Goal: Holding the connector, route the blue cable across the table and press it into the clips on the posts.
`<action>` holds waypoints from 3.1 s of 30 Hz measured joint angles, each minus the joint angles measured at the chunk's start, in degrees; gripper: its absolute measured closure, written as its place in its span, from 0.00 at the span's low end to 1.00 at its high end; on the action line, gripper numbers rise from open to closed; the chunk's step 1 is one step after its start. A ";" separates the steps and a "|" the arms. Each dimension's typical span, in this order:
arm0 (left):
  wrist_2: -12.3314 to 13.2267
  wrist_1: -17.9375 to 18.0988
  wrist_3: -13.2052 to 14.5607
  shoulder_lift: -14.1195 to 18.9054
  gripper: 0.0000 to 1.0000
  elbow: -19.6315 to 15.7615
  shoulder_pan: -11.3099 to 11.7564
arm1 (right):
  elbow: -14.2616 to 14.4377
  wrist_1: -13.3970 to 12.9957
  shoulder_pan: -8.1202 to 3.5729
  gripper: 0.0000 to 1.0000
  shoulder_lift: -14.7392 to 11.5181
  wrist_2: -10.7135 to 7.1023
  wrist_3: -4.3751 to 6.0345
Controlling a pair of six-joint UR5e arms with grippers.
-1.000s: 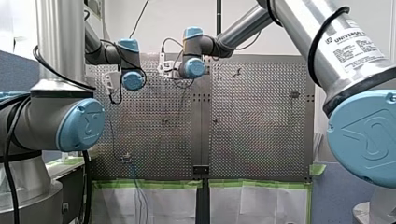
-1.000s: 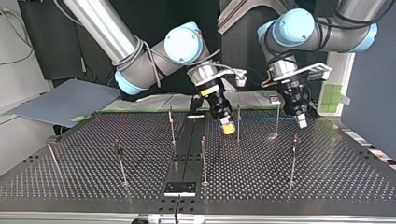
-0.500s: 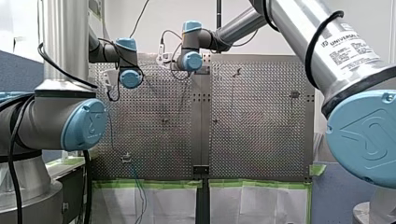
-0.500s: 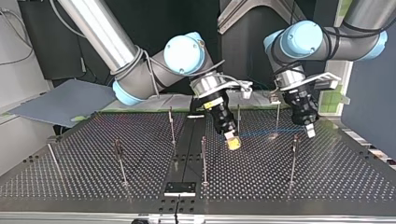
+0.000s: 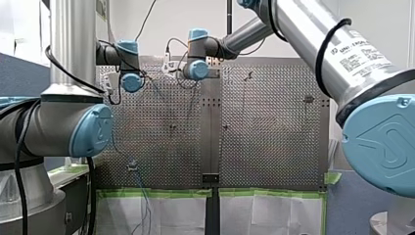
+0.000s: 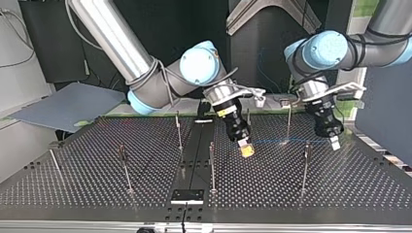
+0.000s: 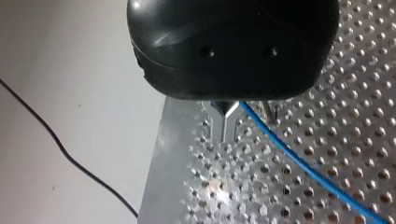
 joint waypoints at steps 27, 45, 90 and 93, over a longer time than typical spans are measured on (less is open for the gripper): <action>8.19 3.94 -4.93 -5.97 1.00 2.89 4.43 | -1.35 -0.01 -0.43 1.00 2.17 0.00 0.00; 13.23 6.22 -9.85 -10.07 1.00 7.52 6.73 | -4.26 0.26 -1.73 1.00 3.05 -0.03 0.00; 11.54 -7.93 -9.72 -7.37 0.00 3.39 4.94 | -5.45 8.56 -1.90 1.00 4.25 2.46 -0.07; 11.60 -9.21 -9.90 -6.03 0.00 2.15 4.58 | -5.46 8.63 -1.90 1.00 4.24 2.46 -0.08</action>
